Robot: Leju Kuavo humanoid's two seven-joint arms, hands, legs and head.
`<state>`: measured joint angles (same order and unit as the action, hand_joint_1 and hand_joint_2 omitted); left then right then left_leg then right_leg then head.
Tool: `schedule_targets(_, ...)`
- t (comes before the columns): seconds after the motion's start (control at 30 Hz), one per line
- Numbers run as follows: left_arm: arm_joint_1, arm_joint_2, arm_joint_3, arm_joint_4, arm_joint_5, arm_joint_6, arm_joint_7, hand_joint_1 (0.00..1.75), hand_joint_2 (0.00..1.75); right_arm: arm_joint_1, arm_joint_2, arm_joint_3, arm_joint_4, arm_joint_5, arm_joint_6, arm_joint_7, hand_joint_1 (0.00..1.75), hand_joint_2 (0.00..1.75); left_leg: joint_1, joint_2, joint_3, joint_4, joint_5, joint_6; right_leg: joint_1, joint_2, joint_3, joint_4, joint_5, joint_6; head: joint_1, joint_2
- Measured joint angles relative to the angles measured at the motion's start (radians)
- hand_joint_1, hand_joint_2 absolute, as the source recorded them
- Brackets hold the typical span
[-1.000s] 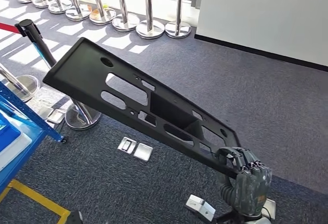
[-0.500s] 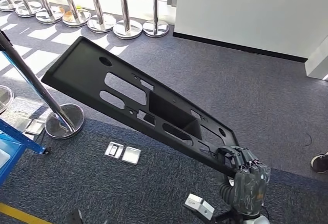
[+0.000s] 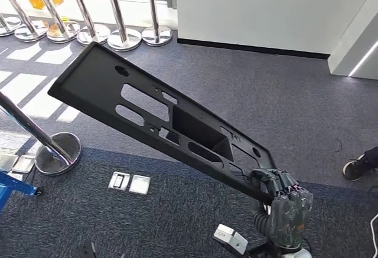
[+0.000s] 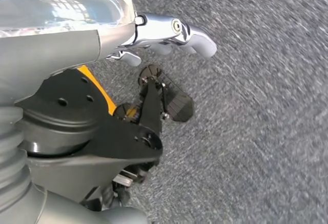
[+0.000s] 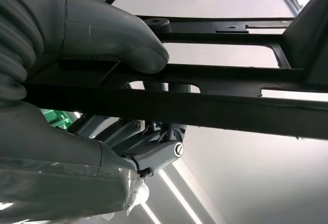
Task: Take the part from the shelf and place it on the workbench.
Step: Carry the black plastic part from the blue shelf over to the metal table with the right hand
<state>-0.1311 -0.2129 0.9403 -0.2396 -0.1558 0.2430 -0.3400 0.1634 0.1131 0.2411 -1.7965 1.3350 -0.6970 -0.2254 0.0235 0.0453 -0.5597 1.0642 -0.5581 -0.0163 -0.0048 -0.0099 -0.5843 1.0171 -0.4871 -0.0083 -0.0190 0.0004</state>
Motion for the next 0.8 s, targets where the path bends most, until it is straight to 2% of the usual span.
schedule_targets(0.03,0.0,0.0,0.0,0.0,0.0,0.0,0.0,0.0,1.75,0.0,0.001,0.0,0.0,0.0,0.0,0.0,1.75,1.75,0.001,-0.014,-0.022,0.049,-0.028,-0.001,-0.002,0.006,0.003,-0.003,0.001,-0.006,-0.001,0.0)
schedule_targets(0.1,0.001,0.001,0.0,0.0,0.0,0.0,0.0,0.0,1.75,0.0,0.004,0.0,0.0,0.0,0.0,0.0,1.75,1.75,-0.002,-0.032,-0.09,0.186,-0.086,-0.001,0.001,0.021,0.004,-0.003,-0.001,-0.013,-0.002,0.0)
schedule_targets(0.13,0.002,0.001,0.0,0.0,0.0,0.0,0.0,0.0,1.75,0.0,0.004,0.0,0.0,0.0,0.0,0.0,1.75,1.75,-0.002,-0.034,-0.118,0.235,-0.097,-0.001,0.002,0.03,0.005,-0.003,-0.002,-0.015,-0.003,0.0)
schedule_targets(0.17,0.002,0.001,0.0,0.0,0.0,0.0,0.0,0.0,1.75,0.0,0.004,0.0,0.0,0.0,0.0,0.0,1.75,1.75,-0.003,-0.035,-0.131,0.249,-0.088,0.001,0.003,0.04,0.007,-0.002,-0.003,-0.016,-0.002,0.0)
schedule_targets(0.2,0.002,0.002,0.0,0.0,0.0,0.0,0.0,0.0,1.75,0.0,0.004,0.0,0.0,0.0,0.0,0.0,1.75,1.75,-0.003,-0.037,-0.124,0.223,-0.059,0.003,0.004,0.051,0.01,-0.002,-0.004,-0.015,-0.002,0.0)
schedule_targets(0.27,0.002,0.002,0.0,0.0,0.0,0.0,0.0,0.0,1.75,0.0,0.004,0.0,0.0,0.0,0.0,0.0,1.75,1.75,-0.002,-0.056,-0.075,0.098,0.019,0.009,0.003,0.071,0.016,0.0,-0.009,-0.011,-0.002,0.0)
schedule_targets(0.3,0.003,0.003,0.0,0.0,0.0,0.0,0.0,0.0,1.75,0.0,0.004,0.0,0.001,0.0,0.0,0.0,1.75,1.75,0.0,-0.072,-0.051,0.038,0.044,0.012,0.005,0.08,0.015,0.004,-0.012,-0.007,-0.002,0.0)
schedule_targets(0.33,0.004,0.003,0.0,0.0,0.0,0.0,0.001,0.0,1.75,0.0,0.004,0.0,0.001,0.0,0.0,0.0,1.75,1.75,0.001,-0.086,-0.037,0.002,0.056,0.015,0.004,0.088,0.012,0.007,-0.014,-0.002,-0.002,0.0)
schedule_targets(0.37,0.005,0.003,0.0,0.0,-0.001,0.001,0.001,0.0,1.75,0.0,0.004,0.0,0.002,0.0,0.0,0.0,1.75,1.75,0.0,-0.096,-0.032,-0.013,0.055,0.017,0.004,0.094,0.009,0.009,-0.015,0.003,-0.002,0.0)
schedule_targets(0.43,0.006,0.002,0.0,0.0,0.0,0.001,0.001,0.0,1.75,0.001,0.004,0.0,0.002,-0.001,0.0,0.0,1.75,1.75,-0.002,-0.09,-0.031,-0.018,0.054,0.025,0.0,0.104,0.003,0.011,-0.016,0.014,-0.002,0.0)
schedule_targets(0.5,0.005,0.001,0.0,0.0,0.0,0.001,0.001,0.0,1.75,0.002,0.004,-0.001,0.002,-0.002,0.0,-0.001,1.75,1.75,0.001,-0.076,-0.028,-0.023,0.055,0.035,0.001,0.081,-0.009,0.04,-0.036,0.025,0.0,0.0)
schedule_targets(0.57,0.004,0.0,0.0,0.0,0.0,0.001,0.001,0.0,1.75,0.001,0.004,-0.001,0.002,-0.003,0.0,-0.001,1.75,1.75,0.002,-0.058,-0.024,-0.025,0.053,0.043,0.001,0.04,-0.055,0.139,-0.088,0.035,0.003,0.0)
schedule_targets(0.6,0.005,0.0,0.0,0.0,0.0,0.001,0.001,0.0,1.75,0.0,0.004,0.0,0.002,-0.004,0.0,-0.001,1.75,1.75,0.002,-0.048,-0.023,-0.025,0.051,0.045,-0.001,0.03,-0.087,0.204,-0.115,0.038,0.004,0.0)
schedule_targets(0.63,0.006,0.0,0.0,0.0,0.0,0.001,0.001,0.0,1.75,0.0,0.004,0.0,0.003,-0.005,0.0,-0.001,1.75,1.75,0.001,-0.037,-0.021,-0.025,0.049,0.046,-0.002,0.025,-0.115,0.257,-0.131,0.041,0.004,0.0)
schedule_targets(0.67,0.007,0.0,0.0,0.0,0.0,0.002,0.001,0.0,1.75,0.001,0.003,-0.001,0.004,-0.006,0.0,-0.001,1.75,1.75,0.001,-0.027,-0.019,-0.025,0.046,0.047,-0.003,0.022,-0.129,0.281,-0.13,0.043,0.004,0.0)
schedule_targets(0.7,0.007,0.0,0.0,0.0,0.0,0.002,0.001,0.0,1.75,0.001,0.003,-0.001,0.004,-0.007,0.0,-0.001,1.75,1.75,0.001,-0.017,-0.015,-0.025,0.043,0.046,-0.004,0.019,-0.125,0.267,-0.11,0.044,0.004,0.0)
schedule_targets(0.73,0.007,0.0,0.0,0.0,0.0,0.001,0.001,0.0,1.75,0.001,0.003,-0.002,0.005,-0.008,0.0,-0.001,1.75,1.75,0.001,-0.007,-0.01,-0.025,0.04,0.044,-0.005,0.012,-0.101,0.215,-0.074,0.044,0.004,0.0)
schedule_targets(0.8,0.006,0.0,0.0,0.0,0.0,0.001,0.001,0.0,1.75,0.0,0.003,-0.002,0.004,-0.009,0.0,-0.002,1.75,1.75,-0.001,0.01,0.002,-0.026,0.031,0.036,0.002,-0.03,-0.037,0.08,-0.014,0.039,0.004,0.0)
